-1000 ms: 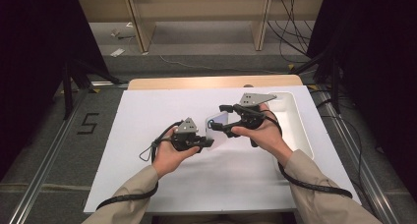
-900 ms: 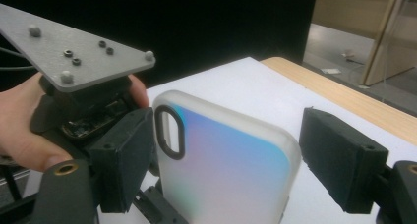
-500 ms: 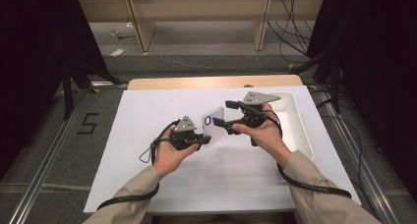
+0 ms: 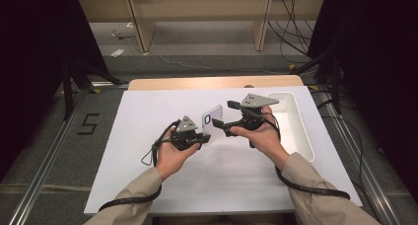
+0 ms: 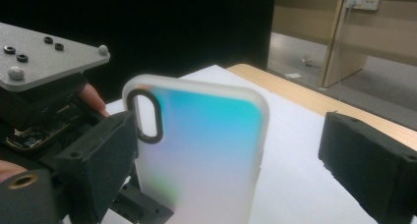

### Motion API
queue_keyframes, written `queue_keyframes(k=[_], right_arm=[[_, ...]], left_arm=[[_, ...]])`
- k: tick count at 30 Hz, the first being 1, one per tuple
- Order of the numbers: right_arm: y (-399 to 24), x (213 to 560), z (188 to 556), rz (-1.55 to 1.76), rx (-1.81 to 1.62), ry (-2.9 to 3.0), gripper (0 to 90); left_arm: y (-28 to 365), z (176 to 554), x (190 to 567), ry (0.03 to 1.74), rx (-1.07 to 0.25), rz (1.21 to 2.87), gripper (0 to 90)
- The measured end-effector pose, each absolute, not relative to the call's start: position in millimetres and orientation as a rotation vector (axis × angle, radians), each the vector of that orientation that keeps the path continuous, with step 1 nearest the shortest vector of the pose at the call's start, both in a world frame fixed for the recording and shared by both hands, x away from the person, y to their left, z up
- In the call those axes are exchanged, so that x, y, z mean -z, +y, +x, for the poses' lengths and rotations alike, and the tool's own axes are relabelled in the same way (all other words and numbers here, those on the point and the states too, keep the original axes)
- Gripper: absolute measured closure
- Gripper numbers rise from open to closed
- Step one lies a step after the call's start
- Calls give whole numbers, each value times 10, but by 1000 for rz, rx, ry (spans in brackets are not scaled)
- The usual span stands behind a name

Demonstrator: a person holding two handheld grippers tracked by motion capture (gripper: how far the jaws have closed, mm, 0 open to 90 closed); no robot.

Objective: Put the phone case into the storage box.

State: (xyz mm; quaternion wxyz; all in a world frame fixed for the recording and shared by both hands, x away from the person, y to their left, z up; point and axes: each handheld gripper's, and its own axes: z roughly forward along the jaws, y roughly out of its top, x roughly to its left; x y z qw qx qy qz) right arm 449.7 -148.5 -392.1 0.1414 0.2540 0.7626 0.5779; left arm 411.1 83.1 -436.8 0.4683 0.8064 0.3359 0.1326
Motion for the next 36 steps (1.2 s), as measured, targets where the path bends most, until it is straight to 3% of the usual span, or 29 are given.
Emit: queue_keyframes(k=[12,36], right_arm=[[-1357,3968,4437,753,-1670,2152,28],[-1309,3997,4416,790,-1674,2111,27]], left_arm=[[772,4092,4364,855,-335,1973,807],[722,4094,4361,890,-331,1952,807]])
